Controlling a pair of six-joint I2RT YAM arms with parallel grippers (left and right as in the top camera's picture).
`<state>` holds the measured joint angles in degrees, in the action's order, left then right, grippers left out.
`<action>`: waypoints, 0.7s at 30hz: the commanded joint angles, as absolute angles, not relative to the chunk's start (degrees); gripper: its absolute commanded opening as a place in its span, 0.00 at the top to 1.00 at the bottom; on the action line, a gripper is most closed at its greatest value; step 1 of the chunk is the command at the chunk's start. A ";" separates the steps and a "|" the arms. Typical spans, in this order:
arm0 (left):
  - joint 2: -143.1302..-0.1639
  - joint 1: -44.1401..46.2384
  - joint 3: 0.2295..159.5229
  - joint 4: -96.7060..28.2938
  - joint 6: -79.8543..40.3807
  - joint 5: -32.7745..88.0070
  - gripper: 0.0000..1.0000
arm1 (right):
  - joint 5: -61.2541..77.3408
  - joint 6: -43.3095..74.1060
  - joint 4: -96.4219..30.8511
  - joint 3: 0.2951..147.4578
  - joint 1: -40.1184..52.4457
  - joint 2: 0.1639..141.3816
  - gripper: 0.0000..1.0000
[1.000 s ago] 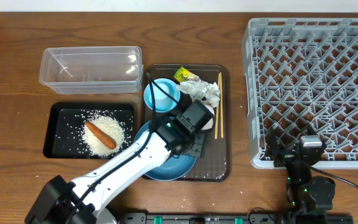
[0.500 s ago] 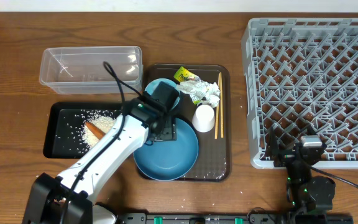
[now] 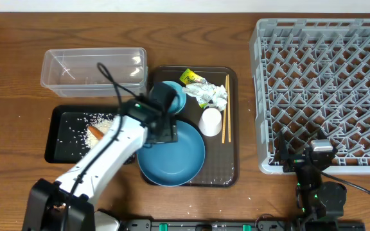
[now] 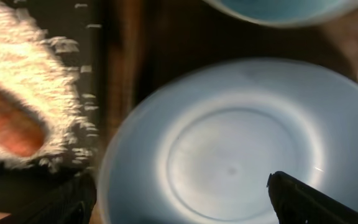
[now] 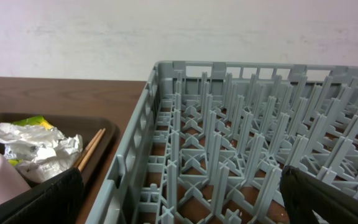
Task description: Sort waste into correct bins and load items into the dishwasher rack
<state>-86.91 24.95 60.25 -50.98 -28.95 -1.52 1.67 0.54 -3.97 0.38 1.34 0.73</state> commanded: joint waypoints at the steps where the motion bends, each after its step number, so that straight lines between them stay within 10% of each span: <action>1: -86.98 17.54 60.18 -52.18 -29.47 -2.35 0.09 | 1.52 -0.30 -4.16 0.32 1.04 0.67 0.01; 21: -86.98 -20.99 60.18 -61.01 -29.45 -2.22 0.01 | 1.52 -0.30 -4.16 0.32 1.04 0.67 0.01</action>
<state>-86.91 -18.52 60.23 -60.62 -29.15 -1.72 1.67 0.54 -3.95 0.38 1.34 0.73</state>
